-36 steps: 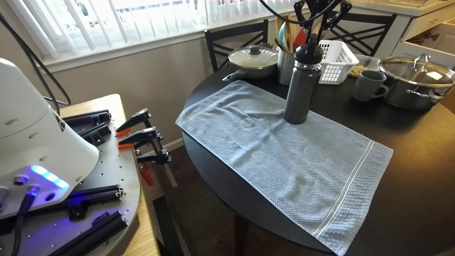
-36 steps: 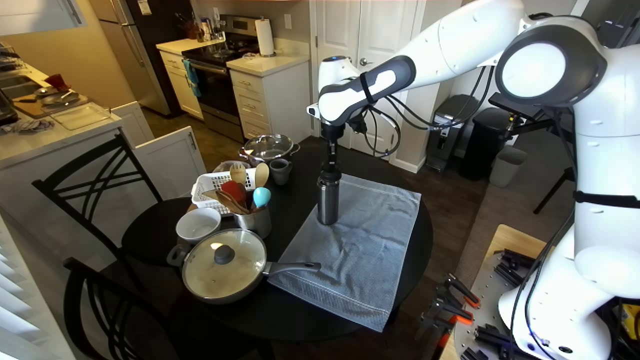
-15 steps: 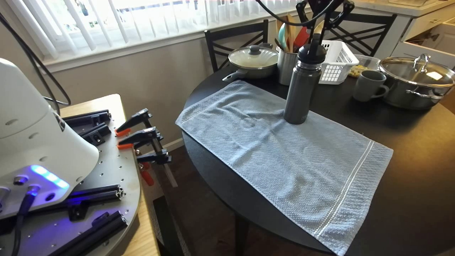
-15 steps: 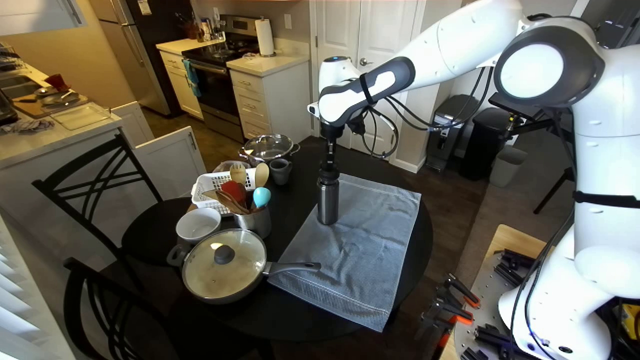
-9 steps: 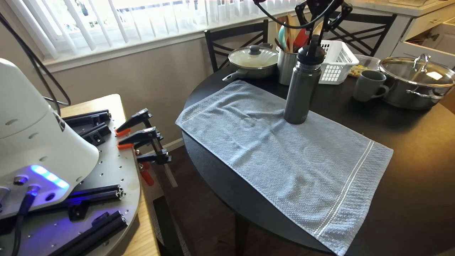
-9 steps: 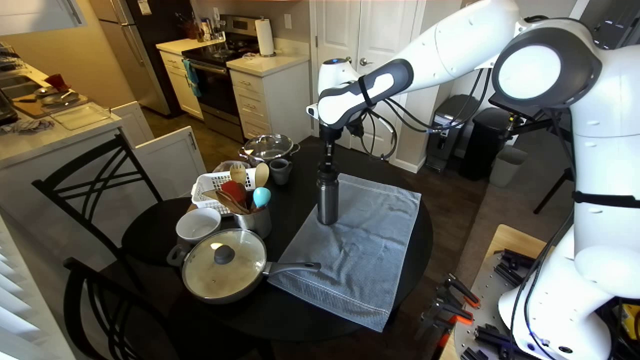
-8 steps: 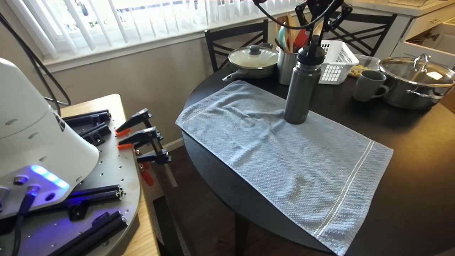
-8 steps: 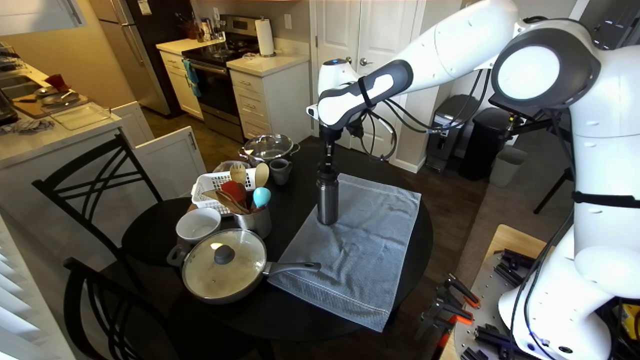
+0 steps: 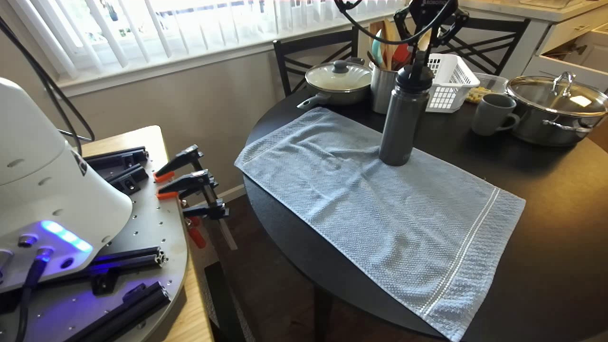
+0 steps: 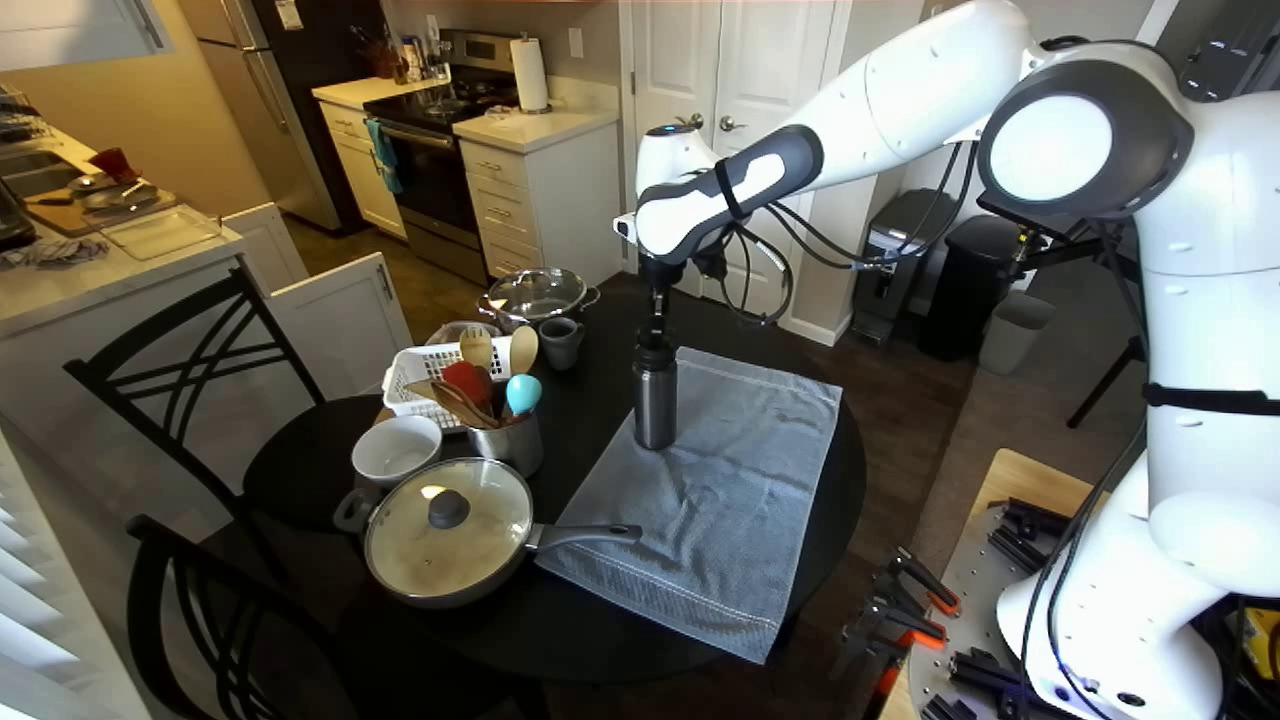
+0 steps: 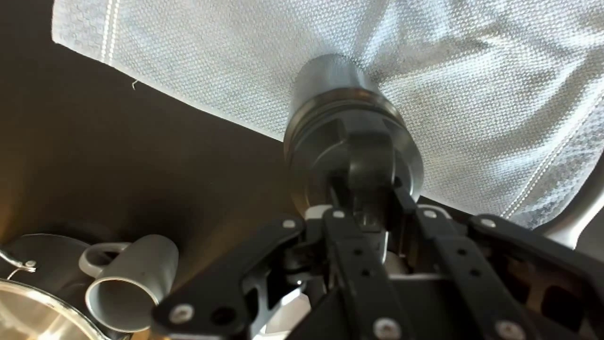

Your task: Put the black lid on the bottle

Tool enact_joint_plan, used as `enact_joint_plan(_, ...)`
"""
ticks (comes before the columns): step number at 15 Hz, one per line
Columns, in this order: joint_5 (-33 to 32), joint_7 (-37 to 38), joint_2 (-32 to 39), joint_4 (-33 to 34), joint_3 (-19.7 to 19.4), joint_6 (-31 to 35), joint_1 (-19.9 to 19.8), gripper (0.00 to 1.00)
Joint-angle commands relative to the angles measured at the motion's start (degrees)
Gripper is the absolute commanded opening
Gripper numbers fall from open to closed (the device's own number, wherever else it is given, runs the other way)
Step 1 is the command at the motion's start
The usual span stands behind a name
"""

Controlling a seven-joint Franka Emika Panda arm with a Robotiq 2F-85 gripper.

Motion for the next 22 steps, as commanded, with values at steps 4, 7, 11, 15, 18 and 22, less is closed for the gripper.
enact_joint_plan(4, -0.4, 1.6, -1.0, -1.5, -0.2, 1.2, 0.2, 0.48)
enact_joint_plan(7, -0.5, 1.7, -1.2, -1.6, -0.3, 1.4, 0.2, 0.62)
enact_joint_plan(11, -0.4, 1.6, -2.0, -1.9, -0.3, 1.8, 0.0, 0.86)
enact_joint_plan(15, -0.5, 1.7, -3.1, -2.2, -0.5, 2.3, 0.1, 1.0)
enact_joint_plan(18, -0.2, 0.4, -1.5, -0.1, -0.1, 1.2, -0.2, 1.0)
enact_joint_plan(22, -0.2, 0.8, -1.8, -0.1, -0.2, 1.2, -0.2, 1.0)
